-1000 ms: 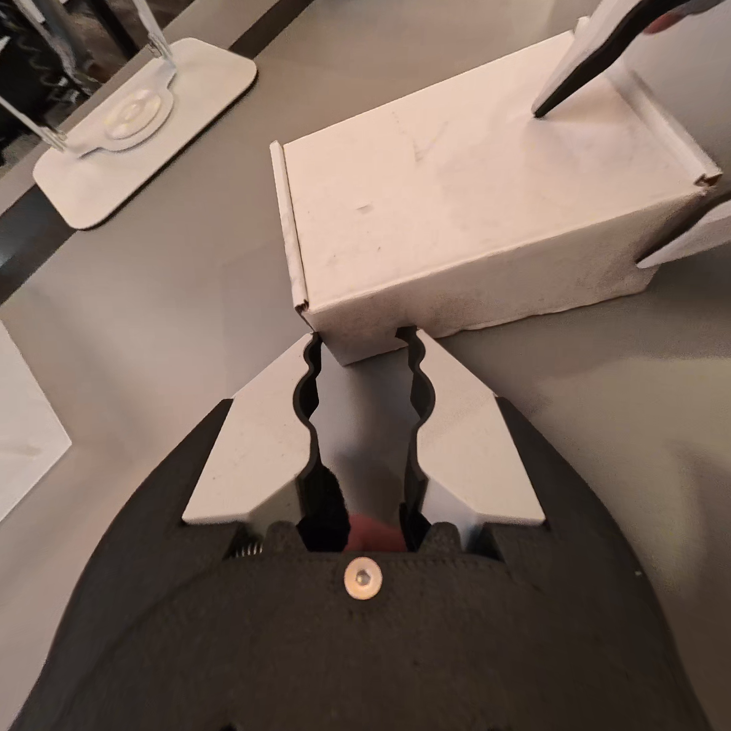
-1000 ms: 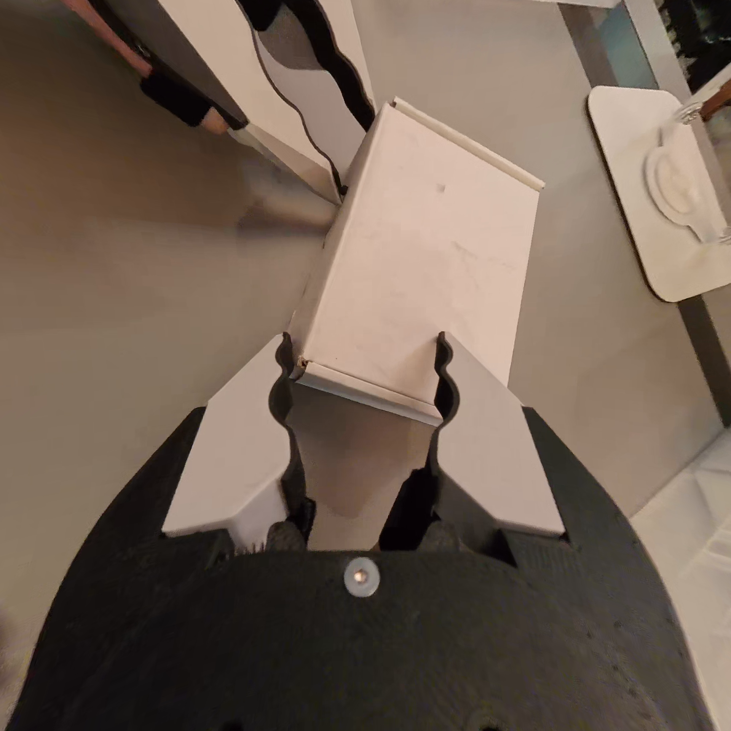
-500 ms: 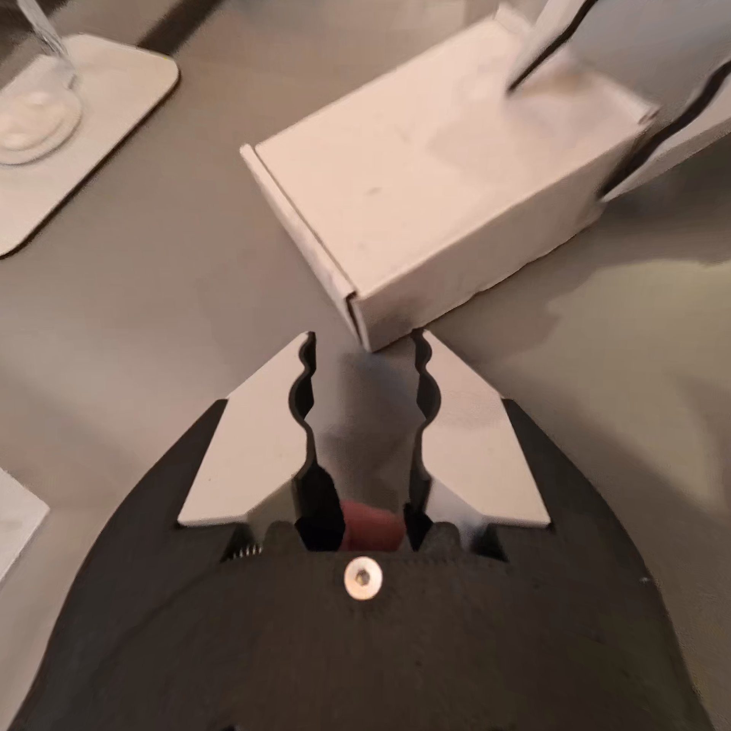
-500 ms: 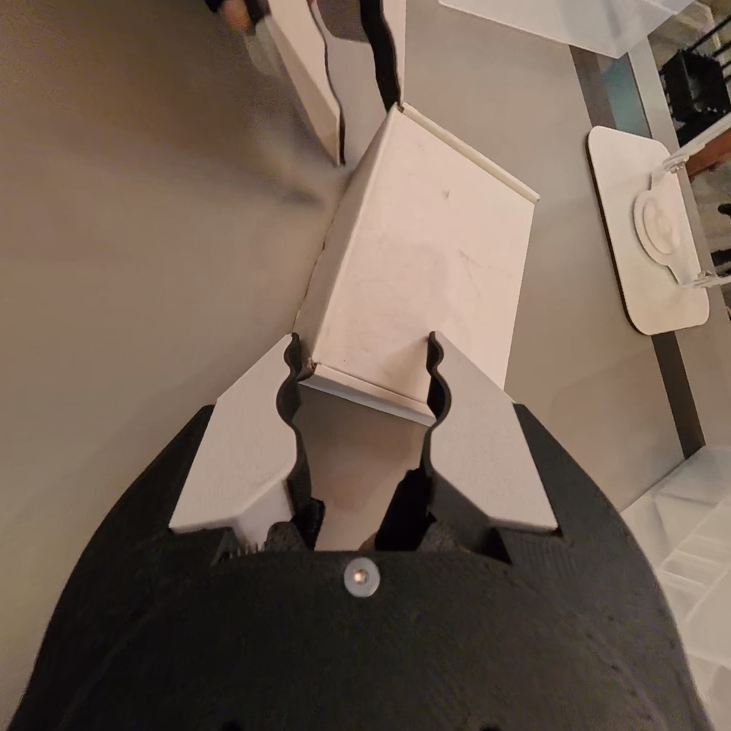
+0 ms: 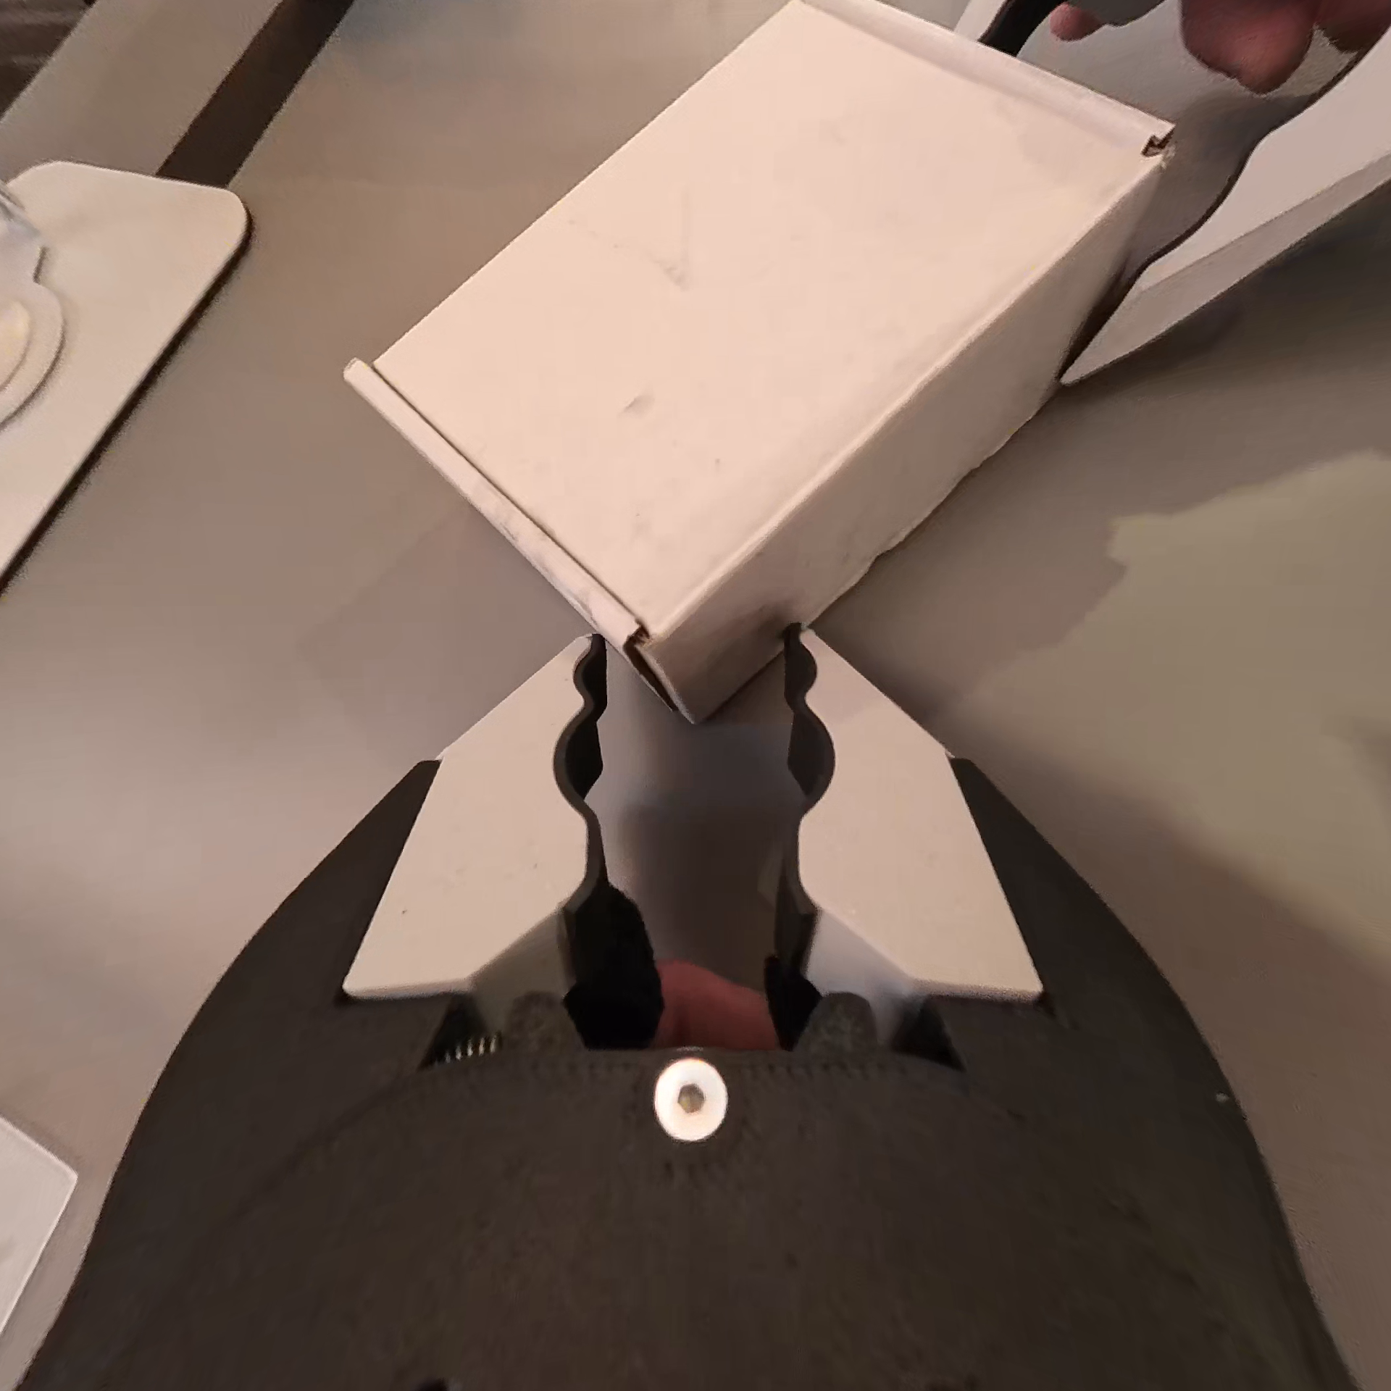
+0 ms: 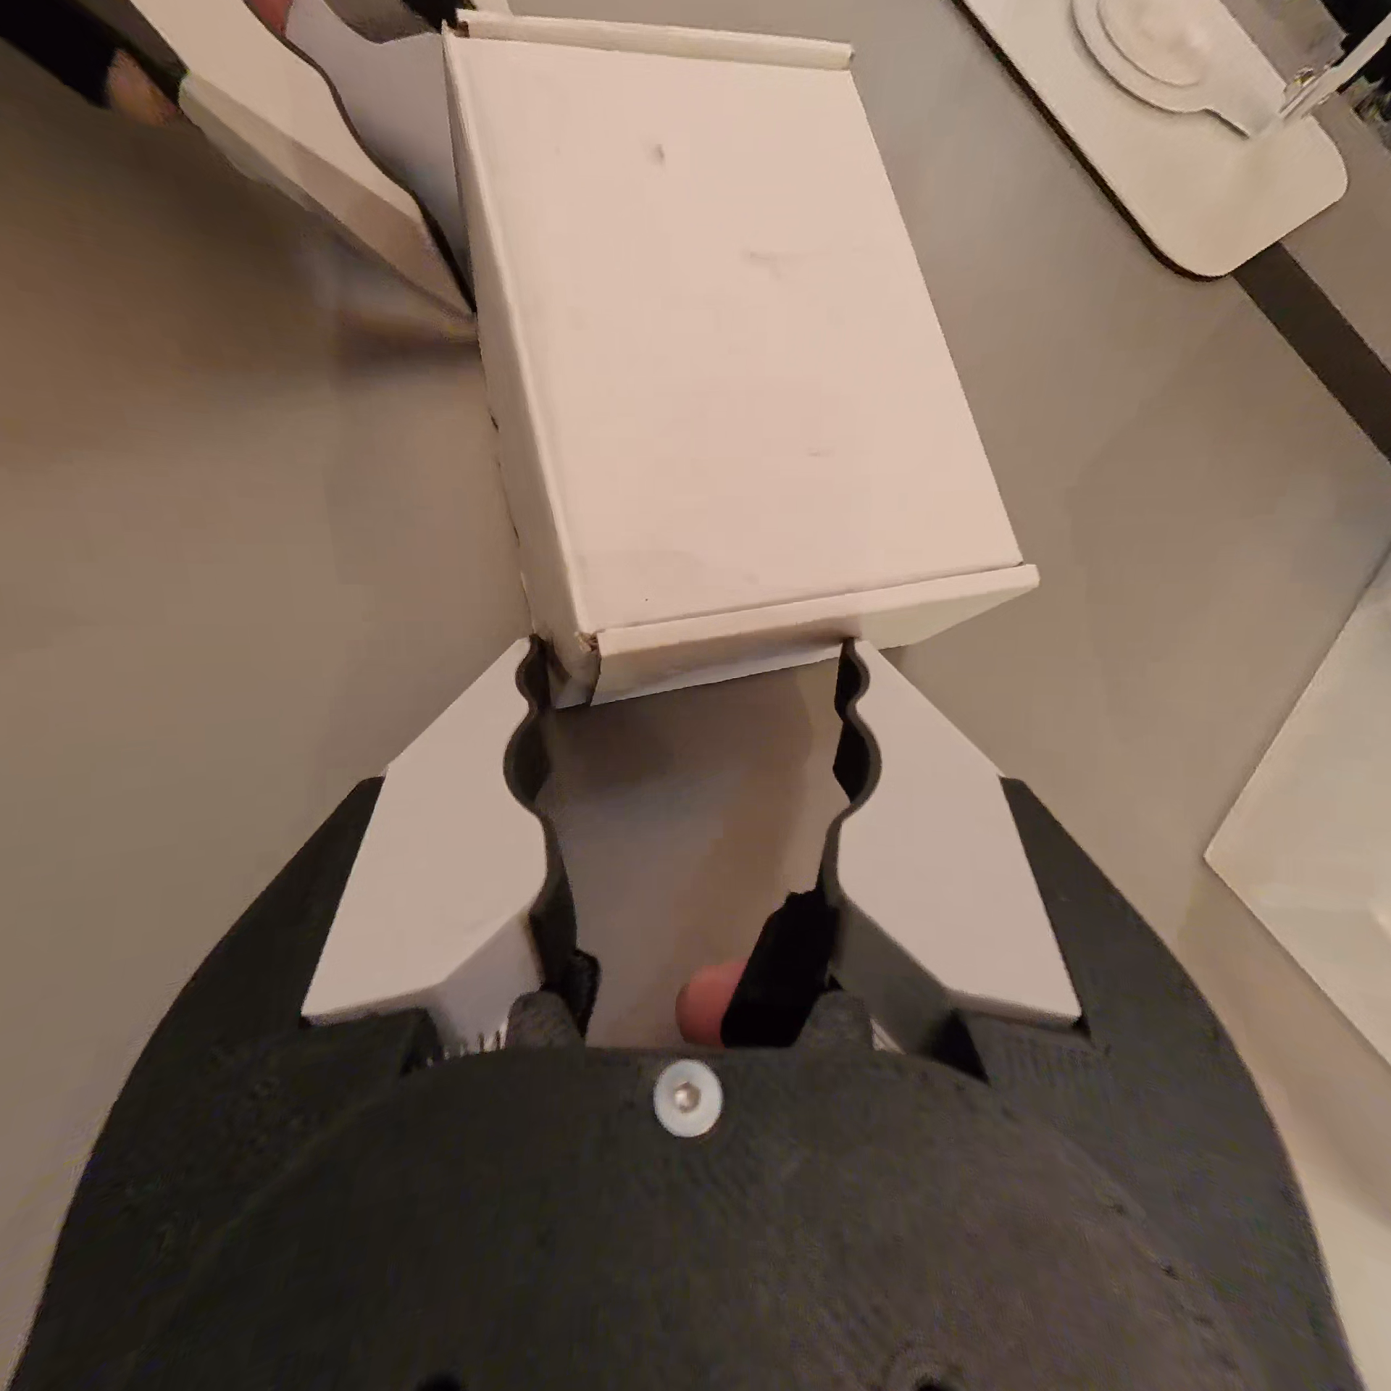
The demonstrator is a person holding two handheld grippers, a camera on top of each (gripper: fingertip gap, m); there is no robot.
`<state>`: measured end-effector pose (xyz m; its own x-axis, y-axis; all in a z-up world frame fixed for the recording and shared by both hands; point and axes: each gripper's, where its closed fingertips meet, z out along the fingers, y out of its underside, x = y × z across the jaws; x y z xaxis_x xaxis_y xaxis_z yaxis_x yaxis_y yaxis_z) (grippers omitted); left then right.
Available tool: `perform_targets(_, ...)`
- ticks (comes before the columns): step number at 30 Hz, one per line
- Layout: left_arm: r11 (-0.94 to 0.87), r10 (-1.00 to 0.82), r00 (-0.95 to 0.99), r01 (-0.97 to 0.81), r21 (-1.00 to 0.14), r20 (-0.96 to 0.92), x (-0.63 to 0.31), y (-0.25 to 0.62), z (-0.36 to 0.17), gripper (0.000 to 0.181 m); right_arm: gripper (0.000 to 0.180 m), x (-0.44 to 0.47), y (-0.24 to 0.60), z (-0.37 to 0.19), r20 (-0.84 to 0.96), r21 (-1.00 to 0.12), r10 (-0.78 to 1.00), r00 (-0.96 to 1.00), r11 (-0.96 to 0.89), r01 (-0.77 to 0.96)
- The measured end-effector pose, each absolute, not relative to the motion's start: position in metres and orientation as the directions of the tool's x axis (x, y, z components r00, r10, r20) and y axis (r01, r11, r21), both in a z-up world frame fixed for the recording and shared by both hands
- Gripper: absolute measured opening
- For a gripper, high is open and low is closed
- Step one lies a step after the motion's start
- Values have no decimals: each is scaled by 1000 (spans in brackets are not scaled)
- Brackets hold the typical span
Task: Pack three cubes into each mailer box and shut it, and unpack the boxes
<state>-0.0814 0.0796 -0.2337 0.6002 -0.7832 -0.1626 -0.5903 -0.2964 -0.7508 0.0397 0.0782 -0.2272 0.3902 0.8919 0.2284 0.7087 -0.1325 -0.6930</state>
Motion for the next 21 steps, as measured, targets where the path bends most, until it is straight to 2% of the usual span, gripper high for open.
perform_targets(5, -283, -753, 619, -612, -738, -224, -80, 85, -234, 42, 59, 41, 85, -229, 236, -693, 895, 379, -119, 711)
perform_targets(13, -301, -735, 627, -645, -703, -260, -82, 87, -235, 40, 50, 43, 92, -229, 271, -675, 895, 355, -87, 733)
perform_targets(14, -302, -737, 627, -641, -706, -253, -81, 85, -234, 39, 51, 47, 91, -229, 279, -664, 898, 341, -76, 744)
perform_targets(17, -331, -717, 659, -607, -722, -225, -81, 81, -237, 34, 70, 67, 89, -221, 277, -597, 905, 324, -103, 796)
perform_targets(21, -326, -724, 652, -611, -722, -225, -76, 79, -236, 45, 96, 54, 92, -184, 300, -558, 926, 229, -25, 830)
